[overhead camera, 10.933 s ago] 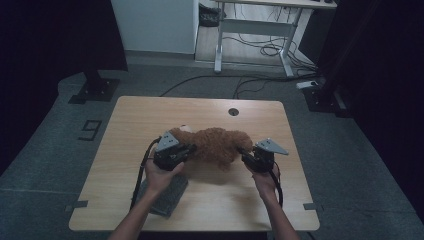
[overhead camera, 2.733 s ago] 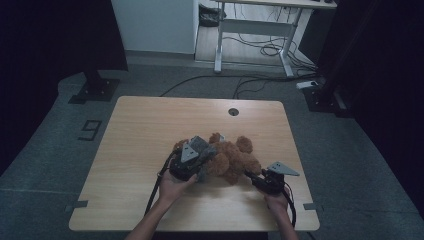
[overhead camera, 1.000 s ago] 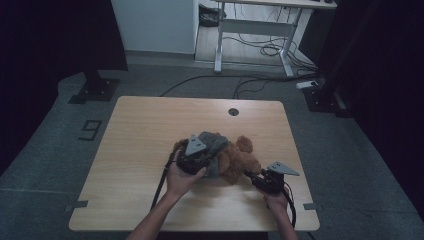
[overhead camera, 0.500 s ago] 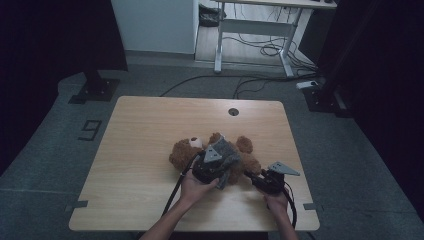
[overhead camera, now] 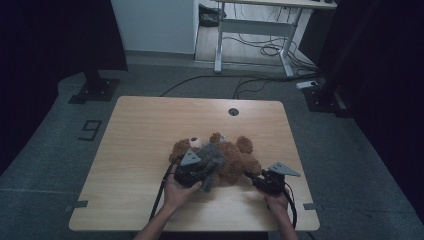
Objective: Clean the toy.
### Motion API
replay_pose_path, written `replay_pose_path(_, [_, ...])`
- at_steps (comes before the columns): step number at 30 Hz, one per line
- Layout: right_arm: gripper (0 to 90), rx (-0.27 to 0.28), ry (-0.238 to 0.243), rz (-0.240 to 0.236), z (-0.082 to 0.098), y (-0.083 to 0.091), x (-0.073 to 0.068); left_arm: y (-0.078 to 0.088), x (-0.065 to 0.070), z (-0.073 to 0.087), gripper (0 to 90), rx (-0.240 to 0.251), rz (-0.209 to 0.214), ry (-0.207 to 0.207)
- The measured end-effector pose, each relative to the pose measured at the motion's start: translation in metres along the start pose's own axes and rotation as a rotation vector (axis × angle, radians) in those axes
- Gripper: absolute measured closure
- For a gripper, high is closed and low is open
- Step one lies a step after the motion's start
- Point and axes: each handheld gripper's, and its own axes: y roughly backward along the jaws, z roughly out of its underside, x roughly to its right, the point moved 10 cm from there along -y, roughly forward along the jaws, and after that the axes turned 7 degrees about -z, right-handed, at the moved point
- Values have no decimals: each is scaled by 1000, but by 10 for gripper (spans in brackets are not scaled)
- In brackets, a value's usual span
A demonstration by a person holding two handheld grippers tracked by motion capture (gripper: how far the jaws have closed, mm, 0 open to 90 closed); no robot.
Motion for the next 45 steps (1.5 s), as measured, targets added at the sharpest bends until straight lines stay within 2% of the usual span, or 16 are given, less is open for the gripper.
replay_pose_path(3, [602, 6, 5, 3, 0, 0, 0, 16, -26, 7, 781, 14, -44, 42])
replay_pose_path(4, [602, 6, 5, 3, 0, 0, 0, 16, -26, 7, 782, 14, -44, 42])
replay_pose_path(7, [602, 7, 5, 0, 0, 0, 1, 29, -48, 17, 782, 14, -54, 81])
replay_pose_path(8, [602, 7, 6, -1, 0, 0, 1, 29, -48, 17, 781, 14, -54, 81])
replay_pose_path(13, [601, 9, 7, -1, 0, -1, 1, 47, -74, 35, 781, 16, -94, 116])
replay_pose_path(17, [602, 8, 7, -3, 0, -1, 1, 51, -79, 38, 781, 22, -98, 126])
replay_pose_path(24, [606, 14, 15, 0, -1, -2, 2, 52, -66, 18, 780, 61, -81, 97])
replay_pose_path(25, [607, 14, 24, -1, -1, -2, 2, 51, -61, 8, 779, 67, -73, 81])
replay_pose_path(28, [609, 16, 37, -1, -1, -2, 2, 49, -57, -3, 778, 74, -67, 66])
replay_pose_path(29, [610, 17, 45, -2, -2, -2, 2, 46, -53, -16, 778, 78, -66, 49])
replay_pose_path(31, [610, 18, 46, -4, -2, -2, 2, 43, -52, -22, 779, 80, -63, 42])
replay_pose_path(34, [610, 18, 47, -5, -2, -2, 3, 29, -43, -40, 778, 71, -38, 37])
replay_pose_path(35, [610, 19, 46, -6, -2, -2, 3, 17, -35, -50, 778, 60, -25, 28])
replay_pose_path(40, [610, 18, 46, -5, -1, -2, 2, -7, -17, -65, 778, 25, -8, -11])
replay_pose_path(41, [610, 20, 48, -6, -2, -2, 2, -16, -8, -71, 778, 16, 6, -20])
replay_pose_path(45, [610, 18, 39, -11, -1, -2, 2, -27, 6, -76, 777, 0, 21, -45])
